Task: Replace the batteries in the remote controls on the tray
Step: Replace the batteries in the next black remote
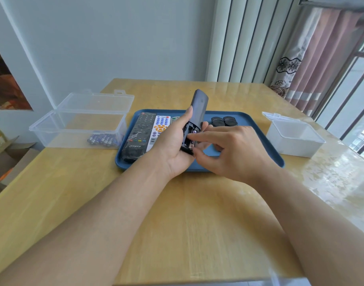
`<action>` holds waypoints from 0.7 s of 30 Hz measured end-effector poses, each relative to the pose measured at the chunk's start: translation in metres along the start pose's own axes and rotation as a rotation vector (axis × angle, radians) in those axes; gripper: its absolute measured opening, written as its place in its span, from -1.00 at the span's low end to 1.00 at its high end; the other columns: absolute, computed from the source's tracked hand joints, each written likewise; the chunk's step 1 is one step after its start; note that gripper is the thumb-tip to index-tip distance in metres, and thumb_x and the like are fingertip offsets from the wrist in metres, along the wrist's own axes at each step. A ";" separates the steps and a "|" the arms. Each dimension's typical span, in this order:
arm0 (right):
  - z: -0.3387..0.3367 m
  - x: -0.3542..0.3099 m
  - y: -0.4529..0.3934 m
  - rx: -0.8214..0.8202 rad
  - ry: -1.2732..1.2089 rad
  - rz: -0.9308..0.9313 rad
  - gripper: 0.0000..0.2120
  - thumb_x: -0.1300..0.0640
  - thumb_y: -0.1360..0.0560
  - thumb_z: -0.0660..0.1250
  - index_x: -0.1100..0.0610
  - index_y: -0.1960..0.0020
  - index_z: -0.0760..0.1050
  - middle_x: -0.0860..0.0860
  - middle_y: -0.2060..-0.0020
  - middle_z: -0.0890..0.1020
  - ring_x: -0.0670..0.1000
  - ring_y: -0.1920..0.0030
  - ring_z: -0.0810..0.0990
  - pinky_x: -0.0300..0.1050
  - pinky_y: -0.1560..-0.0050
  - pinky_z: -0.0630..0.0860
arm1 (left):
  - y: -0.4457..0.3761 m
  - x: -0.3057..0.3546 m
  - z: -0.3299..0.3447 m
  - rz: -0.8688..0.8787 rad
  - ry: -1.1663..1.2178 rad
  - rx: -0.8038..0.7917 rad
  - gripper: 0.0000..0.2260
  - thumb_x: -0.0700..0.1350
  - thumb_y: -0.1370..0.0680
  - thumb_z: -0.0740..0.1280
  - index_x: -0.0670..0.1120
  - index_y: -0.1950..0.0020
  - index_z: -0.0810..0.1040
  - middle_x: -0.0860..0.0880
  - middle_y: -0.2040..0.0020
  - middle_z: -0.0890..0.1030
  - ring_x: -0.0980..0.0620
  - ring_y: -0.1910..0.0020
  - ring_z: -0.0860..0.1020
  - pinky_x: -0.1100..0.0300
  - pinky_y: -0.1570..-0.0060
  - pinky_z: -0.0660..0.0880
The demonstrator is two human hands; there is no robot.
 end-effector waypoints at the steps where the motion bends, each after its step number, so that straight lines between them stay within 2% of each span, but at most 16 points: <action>1: 0.000 0.001 0.000 -0.006 0.000 0.004 -0.76 -0.04 -0.49 0.35 -0.06 -0.08 0.72 -0.14 0.34 0.66 -0.06 0.50 0.36 -0.07 0.48 0.42 | 0.000 -0.001 0.001 0.001 -0.004 0.000 -0.57 0.06 -0.60 0.38 -0.21 -0.32 0.55 -0.11 0.13 0.63 0.03 0.23 0.68 0.10 0.04 0.68; 5: 0.001 0.001 0.000 -0.013 0.017 -0.014 -0.77 -0.05 -0.49 0.35 -0.07 -0.06 0.72 -0.15 0.33 0.67 -0.05 0.50 0.38 -0.09 0.48 0.42 | -0.001 0.000 -0.001 0.009 -0.018 0.010 -0.58 0.06 -0.60 0.39 -0.20 -0.33 0.54 -0.10 0.12 0.65 0.03 0.23 0.68 0.12 0.17 0.67; 9: 0.002 -0.001 0.000 0.012 0.055 -0.031 -0.81 -0.03 -0.46 0.35 -0.09 0.02 0.73 -0.13 0.33 0.67 0.04 0.49 0.46 -0.04 0.46 0.43 | 0.000 -0.003 -0.003 0.003 -0.045 0.049 -0.58 0.06 -0.59 0.42 -0.19 -0.33 0.56 -0.09 0.10 0.67 0.04 0.20 0.69 0.09 0.06 0.69; 12: 0.006 -0.008 0.000 0.034 0.088 -0.065 -0.83 0.06 -0.43 0.34 -0.07 0.10 0.71 -0.10 0.40 0.63 0.04 0.49 0.48 -0.07 0.50 0.41 | 0.001 -0.004 -0.003 -0.011 -0.058 0.073 -0.56 0.07 -0.58 0.42 -0.19 -0.34 0.56 -0.09 0.13 0.68 0.05 0.23 0.69 0.17 0.30 0.64; 14: 0.008 -0.012 0.000 0.055 0.116 -0.076 -0.83 0.11 -0.41 0.34 -0.05 0.13 0.70 -0.08 0.44 0.60 0.07 0.51 0.46 -0.08 0.53 0.40 | 0.002 -0.004 -0.004 -0.015 -0.067 0.077 -0.53 0.09 -0.59 0.40 -0.19 -0.37 0.54 -0.08 0.13 0.67 0.06 0.28 0.70 0.22 0.37 0.60; 19: 0.007 -0.016 0.002 0.130 0.168 -0.138 -0.82 0.14 -0.45 0.33 -0.02 0.17 0.71 -0.05 0.48 0.57 0.10 0.55 0.38 -0.09 0.53 0.36 | -0.001 -0.003 -0.003 -0.024 -0.034 0.054 -0.49 0.11 -0.60 0.38 -0.20 -0.42 0.50 -0.07 0.12 0.65 0.05 0.25 0.70 0.22 0.27 0.64; 21: 0.006 -0.017 0.003 0.133 0.157 -0.165 -0.82 0.13 -0.48 0.34 -0.01 0.13 0.72 -0.07 0.45 0.60 0.08 0.54 0.43 -0.09 0.53 0.37 | -0.001 -0.001 -0.003 -0.035 -0.043 0.038 -0.49 0.11 -0.60 0.37 -0.20 -0.42 0.50 -0.08 0.11 0.65 0.04 0.24 0.69 0.23 0.25 0.65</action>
Point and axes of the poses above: each hand's wrist, its own y-axis away from the middle knuckle, its own z-axis out of the palm, x = y × z, the point moved 5 cm from there along -y, towards the middle knuckle
